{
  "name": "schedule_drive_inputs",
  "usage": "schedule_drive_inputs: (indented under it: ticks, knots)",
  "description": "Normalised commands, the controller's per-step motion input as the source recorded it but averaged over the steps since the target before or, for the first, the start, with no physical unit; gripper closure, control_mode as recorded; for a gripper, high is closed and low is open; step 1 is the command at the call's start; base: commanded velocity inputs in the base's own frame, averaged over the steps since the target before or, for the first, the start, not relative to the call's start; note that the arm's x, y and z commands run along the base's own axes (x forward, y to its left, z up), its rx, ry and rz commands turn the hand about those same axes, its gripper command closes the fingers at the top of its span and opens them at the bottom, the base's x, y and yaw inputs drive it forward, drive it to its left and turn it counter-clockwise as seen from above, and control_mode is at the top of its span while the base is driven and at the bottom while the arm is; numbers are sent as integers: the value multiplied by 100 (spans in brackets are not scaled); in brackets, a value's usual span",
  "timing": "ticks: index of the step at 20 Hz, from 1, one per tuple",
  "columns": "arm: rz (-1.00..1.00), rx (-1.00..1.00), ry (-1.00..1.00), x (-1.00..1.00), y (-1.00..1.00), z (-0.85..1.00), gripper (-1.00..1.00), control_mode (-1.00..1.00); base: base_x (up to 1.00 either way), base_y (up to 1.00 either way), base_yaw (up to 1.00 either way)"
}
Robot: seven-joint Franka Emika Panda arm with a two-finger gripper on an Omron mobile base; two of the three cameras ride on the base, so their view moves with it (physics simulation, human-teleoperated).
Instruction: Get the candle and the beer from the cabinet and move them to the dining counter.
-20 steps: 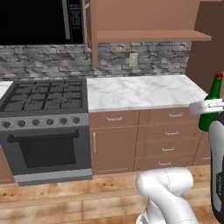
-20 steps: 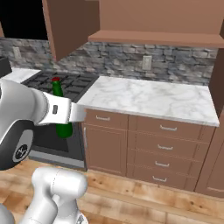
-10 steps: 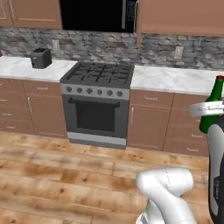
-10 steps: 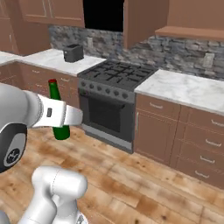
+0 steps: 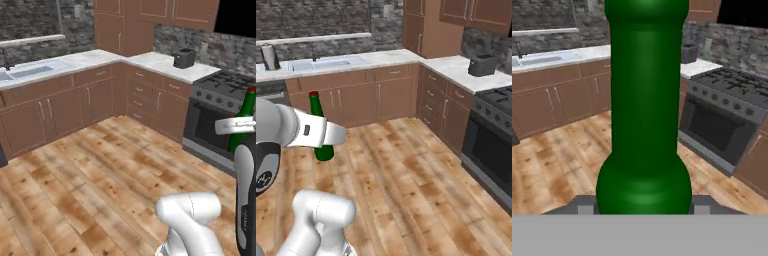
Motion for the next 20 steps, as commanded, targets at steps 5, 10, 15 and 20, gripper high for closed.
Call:
schedule_drive_inputs:
  ticks: [5,10,15,20]
  knots:
    - [0,0,0,0,0,0,100,100,-6,72,87]
    - [0,0,0,0,0,0,100,100,1,100,62]
    - [0,0,0,0,0,0,100,100,27,100,41]
    - [0,0,0,0,0,0,100,100,74,100,24]
